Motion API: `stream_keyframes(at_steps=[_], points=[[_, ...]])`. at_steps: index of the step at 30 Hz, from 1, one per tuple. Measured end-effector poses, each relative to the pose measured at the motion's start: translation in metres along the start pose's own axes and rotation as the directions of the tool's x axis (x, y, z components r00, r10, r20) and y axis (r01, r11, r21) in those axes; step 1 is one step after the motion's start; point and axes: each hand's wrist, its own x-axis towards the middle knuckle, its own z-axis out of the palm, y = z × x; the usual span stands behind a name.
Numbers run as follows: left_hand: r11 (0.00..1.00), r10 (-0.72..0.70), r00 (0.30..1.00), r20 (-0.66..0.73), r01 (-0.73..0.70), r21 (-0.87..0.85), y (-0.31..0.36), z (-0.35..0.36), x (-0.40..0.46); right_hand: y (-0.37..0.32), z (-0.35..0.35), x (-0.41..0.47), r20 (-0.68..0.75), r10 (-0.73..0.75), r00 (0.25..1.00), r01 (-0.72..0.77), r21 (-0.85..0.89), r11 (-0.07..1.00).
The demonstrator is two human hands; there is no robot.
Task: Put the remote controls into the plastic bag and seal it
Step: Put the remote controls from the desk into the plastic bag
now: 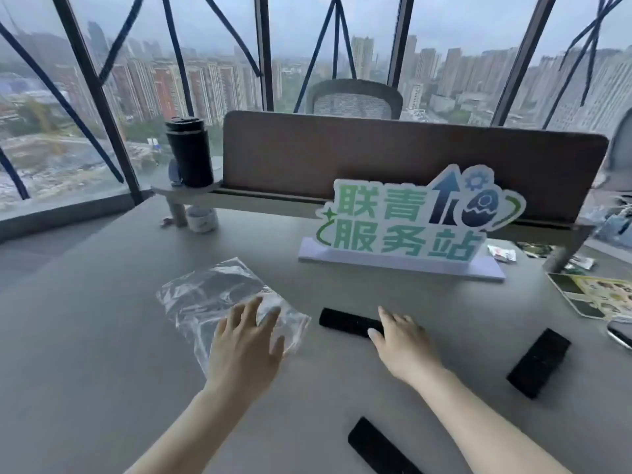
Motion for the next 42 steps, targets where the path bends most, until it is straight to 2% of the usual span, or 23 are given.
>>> stream_keyframes(at_steps=[3,6,10,12,15,17,20,23,26,27,29,32,35,38,40,42], points=[[0.997,0.014,1.0,0.009,-0.015,0.074,-0.007,0.001,-0.015,0.002,0.009,-0.009,-0.092,0.003,0.996,-0.008,-0.054,0.999],[0.996,-0.02,0.998,0.057,0.015,0.083,-0.011,-0.004,-0.032,-0.003,0.007,-0.029,-0.16,0.01,0.987,-0.01,0.001,1.0],[0.998,-0.065,0.996,0.06,0.064,0.016,-0.009,-0.018,-0.045,0.001,-0.003,-0.062,-0.02,0.114,0.993,-0.101,0.327,0.94],[0.997,-0.07,0.996,0.06,0.071,-0.019,-0.004,-0.022,-0.043,0.003,-0.016,-0.077,-0.013,0.089,0.996,-0.07,0.511,0.857],[0.987,-0.03,0.999,-0.034,0.024,-0.162,0.006,-0.028,-0.039,0.004,-0.053,-0.105,0.018,0.017,1.0,-0.025,0.727,0.686],[0.961,-0.037,0.996,-0.087,0.012,-0.276,0.016,-0.03,-0.035,-0.001,-0.077,-0.124,0.151,-0.082,0.985,-0.061,0.751,0.658],[0.923,-0.058,0.991,-0.118,0.008,-0.386,0.037,-0.037,-0.031,-0.017,-0.083,-0.13,0.276,-0.174,0.945,-0.067,0.686,0.725],[0.898,-0.085,0.992,-0.097,0.034,-0.439,0.054,-0.042,-0.032,-0.045,-0.056,-0.121,0.22,-0.155,0.963,-0.035,0.674,0.738],[0.891,-0.1,0.993,-0.065,0.06,-0.45,0.059,-0.042,-0.034,-0.069,-0.026,-0.116,0.164,-0.216,0.963,-0.013,0.821,0.57],[0.889,-0.102,0.993,-0.056,0.065,-0.453,0.058,-0.041,-0.035,-0.071,-0.021,-0.116,0.147,-0.196,0.969,-0.019,0.843,0.538],[0.88,-0.111,0.992,-0.053,0.073,-0.468,0.053,-0.038,-0.037,-0.065,-0.018,-0.119,0.082,-0.105,0.991,-0.006,0.816,0.578],[0.877,-0.129,0.989,-0.074,0.079,-0.473,0.046,-0.033,-0.042,-0.033,-0.026,-0.125,-0.024,-0.021,1.0,0.031,0.633,0.774],[0.869,-0.138,0.988,-0.068,0.088,-0.487,0.045,-0.028,-0.046,0.0,-0.035,-0.138,0.097,0.004,0.995,-0.033,0.299,0.954],[0.861,-0.167,0.983,-0.075,0.108,-0.497,0.044,-0.021,-0.049,0.017,-0.033,-0.153,0.248,0.059,0.967,-0.056,-0.017,0.998],[0.867,-0.172,0.984,-0.049,0.128,-0.482,0.045,-0.016,-0.052,0.02,-0.027,-0.161,0.296,0.04,0.954,-0.022,-0.063,0.998],[0.876,-0.165,0.986,-0.022,0.136,-0.462,0.05,-0.012,-0.055,0.02,-0.021,-0.166,0.318,-0.004,0.948,0.005,-0.004,1.0]])
